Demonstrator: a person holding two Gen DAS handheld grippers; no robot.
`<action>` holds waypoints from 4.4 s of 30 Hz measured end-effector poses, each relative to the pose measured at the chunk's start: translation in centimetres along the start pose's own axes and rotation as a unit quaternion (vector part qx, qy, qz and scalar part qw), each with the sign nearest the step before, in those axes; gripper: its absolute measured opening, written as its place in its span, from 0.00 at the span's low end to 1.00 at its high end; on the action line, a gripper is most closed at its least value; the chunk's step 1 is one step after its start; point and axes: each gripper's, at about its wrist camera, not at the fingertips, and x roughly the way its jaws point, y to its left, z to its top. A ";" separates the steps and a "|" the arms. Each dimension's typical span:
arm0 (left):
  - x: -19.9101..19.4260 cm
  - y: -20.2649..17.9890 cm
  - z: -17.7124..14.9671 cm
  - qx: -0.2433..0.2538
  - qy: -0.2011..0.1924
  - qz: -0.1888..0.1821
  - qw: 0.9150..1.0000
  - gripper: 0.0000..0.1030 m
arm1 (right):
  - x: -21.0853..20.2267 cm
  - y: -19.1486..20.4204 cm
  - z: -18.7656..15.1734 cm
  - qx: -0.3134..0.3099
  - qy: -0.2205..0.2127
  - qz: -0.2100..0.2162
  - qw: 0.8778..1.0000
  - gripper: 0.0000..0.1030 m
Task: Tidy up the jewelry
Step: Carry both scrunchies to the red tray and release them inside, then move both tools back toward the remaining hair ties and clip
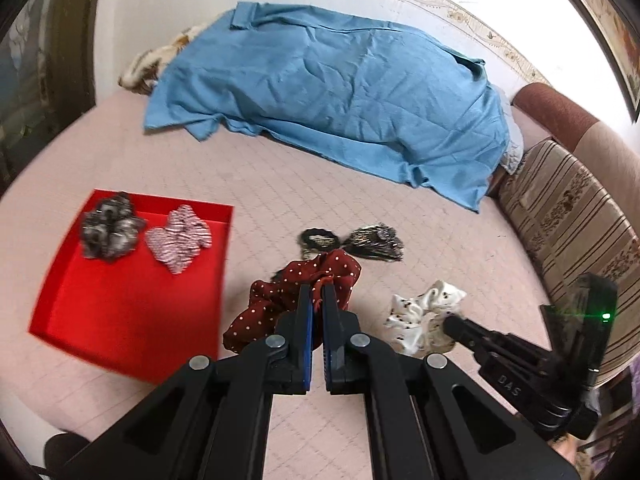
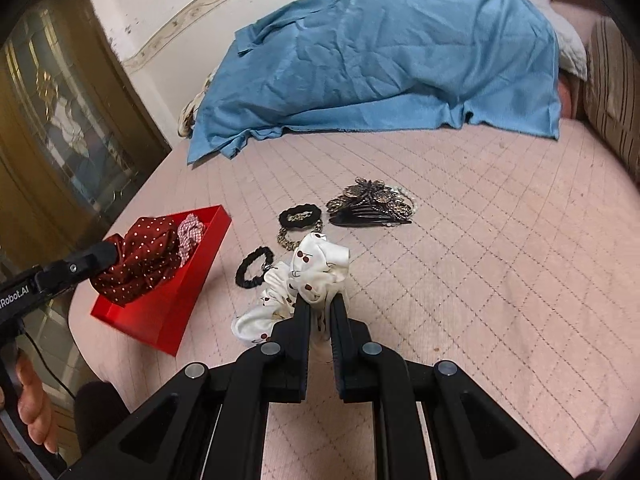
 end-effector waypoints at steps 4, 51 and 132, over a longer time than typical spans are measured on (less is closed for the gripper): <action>-0.9 -0.3 -0.8 0.022 -0.012 0.041 0.999 0.03 | -0.7 1.6 -0.6 -0.027 -0.002 -0.013 1.000 0.10; -2.9 8.6 -2.2 -0.011 -0.043 0.149 0.988 0.04 | 1.0 10.8 -0.8 -0.120 0.032 -0.022 0.992 0.11; -4.7 12.5 -1.9 -0.002 -0.039 0.236 0.971 0.60 | 6.6 17.4 -1.2 -0.145 0.072 0.080 0.984 0.52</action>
